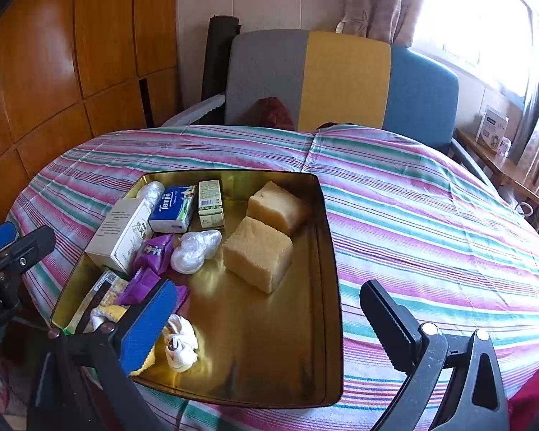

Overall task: Organize objects
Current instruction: 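Withdraw both grippers from the gold tray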

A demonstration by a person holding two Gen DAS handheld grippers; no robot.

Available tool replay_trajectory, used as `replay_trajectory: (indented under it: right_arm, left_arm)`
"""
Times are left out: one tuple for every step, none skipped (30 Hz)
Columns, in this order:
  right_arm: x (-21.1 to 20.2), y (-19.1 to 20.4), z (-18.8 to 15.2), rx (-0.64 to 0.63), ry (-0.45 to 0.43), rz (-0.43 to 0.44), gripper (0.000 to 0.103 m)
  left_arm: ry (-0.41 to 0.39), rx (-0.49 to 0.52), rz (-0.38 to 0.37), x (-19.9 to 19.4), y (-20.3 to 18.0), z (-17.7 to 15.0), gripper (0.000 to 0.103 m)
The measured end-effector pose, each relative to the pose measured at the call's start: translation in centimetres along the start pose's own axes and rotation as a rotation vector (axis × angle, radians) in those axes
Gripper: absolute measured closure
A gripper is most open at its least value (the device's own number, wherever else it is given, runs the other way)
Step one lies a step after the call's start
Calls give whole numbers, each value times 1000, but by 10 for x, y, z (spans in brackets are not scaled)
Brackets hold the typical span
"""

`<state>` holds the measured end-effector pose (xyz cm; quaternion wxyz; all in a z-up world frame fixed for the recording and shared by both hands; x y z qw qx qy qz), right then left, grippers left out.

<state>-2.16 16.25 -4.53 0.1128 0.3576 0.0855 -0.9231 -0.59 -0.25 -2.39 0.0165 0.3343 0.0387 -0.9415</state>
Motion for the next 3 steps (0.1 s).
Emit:
replay_trajectory:
  right_arm:
    - [1, 2, 2, -5, 2, 4, 0]
    - [2, 4, 3, -8, 3, 8, 0]
    - [2, 6, 5, -11, 3, 9, 0]
  left_arm:
    - [-4, 1, 0, 0, 0, 0, 31]
    - [-8, 2, 1, -1, 0, 1, 31]
    - [-8, -1, 2, -1, 1, 2, 31]
Point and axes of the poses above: each gripper's, at about its wrist camera, not at the fingertips, and x roughly the way its jaws point, y to its left, z to its top, the point moved 3 cm from there along x, roughly the way its jaws point, and after that the axes turned 4 degrees about -x, right-handed, at the moved point
